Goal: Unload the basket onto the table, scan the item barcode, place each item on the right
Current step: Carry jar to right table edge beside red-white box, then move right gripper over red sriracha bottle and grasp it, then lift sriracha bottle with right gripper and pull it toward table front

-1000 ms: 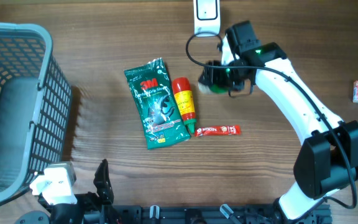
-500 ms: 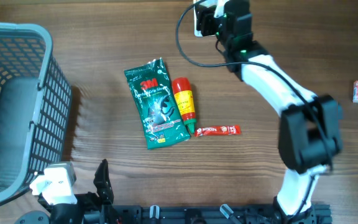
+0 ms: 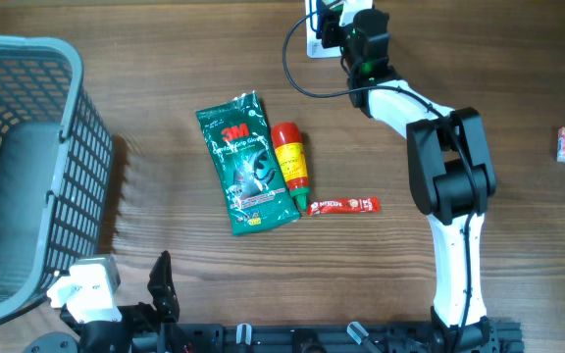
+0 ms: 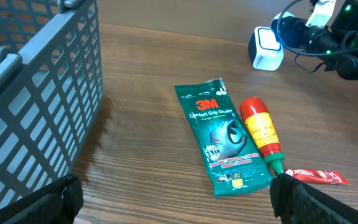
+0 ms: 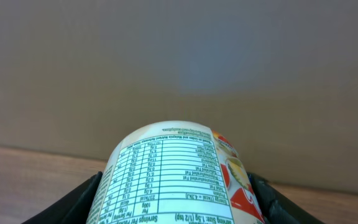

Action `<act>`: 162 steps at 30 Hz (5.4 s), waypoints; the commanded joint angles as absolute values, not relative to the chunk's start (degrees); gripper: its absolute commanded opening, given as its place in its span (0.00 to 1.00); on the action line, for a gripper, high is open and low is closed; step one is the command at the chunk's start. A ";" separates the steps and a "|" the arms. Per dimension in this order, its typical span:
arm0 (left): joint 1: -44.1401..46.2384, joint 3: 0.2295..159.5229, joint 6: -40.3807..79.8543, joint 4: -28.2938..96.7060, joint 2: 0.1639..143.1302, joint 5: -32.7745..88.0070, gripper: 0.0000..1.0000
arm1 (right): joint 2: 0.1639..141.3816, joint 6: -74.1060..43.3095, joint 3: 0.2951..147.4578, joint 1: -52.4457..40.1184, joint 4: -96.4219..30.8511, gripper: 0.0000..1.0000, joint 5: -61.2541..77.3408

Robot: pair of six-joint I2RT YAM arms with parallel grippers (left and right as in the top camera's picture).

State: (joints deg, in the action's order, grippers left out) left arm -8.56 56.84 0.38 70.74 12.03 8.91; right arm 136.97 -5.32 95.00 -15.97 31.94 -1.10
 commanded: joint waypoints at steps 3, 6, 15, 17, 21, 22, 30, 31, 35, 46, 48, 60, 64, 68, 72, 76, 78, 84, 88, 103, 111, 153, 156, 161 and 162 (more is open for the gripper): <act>-8.86 56.88 1.15 70.54 11.68 9.61 1.00 | 124.09 -7.07 96.60 -13.58 16.40 0.60 0.03; -8.86 56.88 1.13 70.54 11.68 9.58 1.00 | 112.84 -7.62 96.60 -6.52 -1.32 0.59 -0.64; -8.86 56.88 1.15 70.54 11.68 9.58 1.00 | 112.88 -4.14 96.51 23.40 -33.69 0.66 -0.08; -8.86 56.88 1.15 70.54 11.68 9.58 1.00 | 115.07 -4.67 96.51 27.75 -36.12 0.65 0.08; -8.86 56.88 1.15 70.54 11.68 9.61 1.00 | 120.73 -4.62 96.36 34.30 -41.23 0.64 0.05; -8.86 56.88 1.15 70.54 11.68 9.61 1.00 | 121.82 -4.58 96.36 35.05 -42.15 0.64 0.05; -8.86 56.88 1.15 70.54 11.68 9.61 1.00 | 124.86 -4.62 96.31 36.77 -43.94 0.65 -0.34; -8.86 56.88 1.15 70.54 11.68 9.61 1.00 | 124.86 -4.64 96.31 36.77 -43.97 0.65 -0.34; -8.86 56.88 1.15 70.54 11.68 9.58 1.00 | 123.24 -7.35 96.44 36.67 -44.07 0.66 5.69; -8.86 56.88 1.15 70.54 11.68 9.58 1.00 | 118.93 -7.51 95.35 33.89 -41.91 0.84 11.51; -8.86 56.88 1.15 70.54 11.68 9.58 1.00 | 119.50 -7.70 95.09 33.76 -41.85 0.84 10.76; -8.86 56.88 1.15 70.54 11.68 9.58 1.00 | 117.25 -9.78 95.68 33.69 -42.54 1.00 14.59; -8.86 56.88 1.15 70.54 11.68 9.61 1.00 | 111.20 -14.20 95.68 33.58 -42.96 1.00 32.99; -8.86 56.88 1.15 70.54 11.68 9.58 1.00 | 104.12 -16.67 95.68 30.89 -45.54 1.00 44.23; -8.86 56.88 1.15 70.54 11.68 9.61 1.00 | 98.41 -16.08 95.68 21.34 -50.48 1.00 44.69; -8.86 56.88 1.15 70.54 11.68 9.58 1.00 | 97.43 -12.93 95.61 7.44 -54.63 1.00 42.39; -8.86 56.88 1.13 70.54 11.68 9.61 1.00 | 97.62 -13.69 94.94 0.80 -55.42 1.00 36.64; -8.86 56.88 1.15 70.54 11.68 9.61 1.00 | 97.95 -13.65 87.72 -19.68 -53.30 1.00 24.67; -8.86 56.88 1.15 70.54 11.68 9.58 1.00 | 98.70 -13.74 75.33 -31.20 -39.16 1.00 17.32; -8.86 56.88 1.15 70.54 11.68 9.61 1.00 | 111.55 -18.87 67.72 -40.14 -20.78 0.93 -14.55; -8.86 56.88 1.15 70.54 11.68 9.58 1.00 | 112.71 -25.58 67.81 -37.76 -21.89 0.92 -18.57; -8.86 56.88 1.15 70.54 11.68 9.61 1.00 | 104.57 -43.29 69.80 -18.74 -51.48 0.62 -18.15; -8.86 56.88 1.15 70.54 11.68 9.61 1.00 | 104.57 -42.33 69.19 -17.17 -50.96 0.63 -18.15; -8.86 56.88 1.15 70.57 11.68 9.61 1.00 | 105.34 -36.56 63.68 -15.00 -43.24 0.63 -17.96; -8.86 56.88 1.15 70.54 11.68 9.61 1.00 | 105.62 -36.36 62.94 -14.52 -42.35 0.62 -17.76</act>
State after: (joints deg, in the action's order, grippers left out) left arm -8.56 56.84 0.38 70.74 12.03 8.91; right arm 105.62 -39.33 66.06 -15.88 -44.18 -16.43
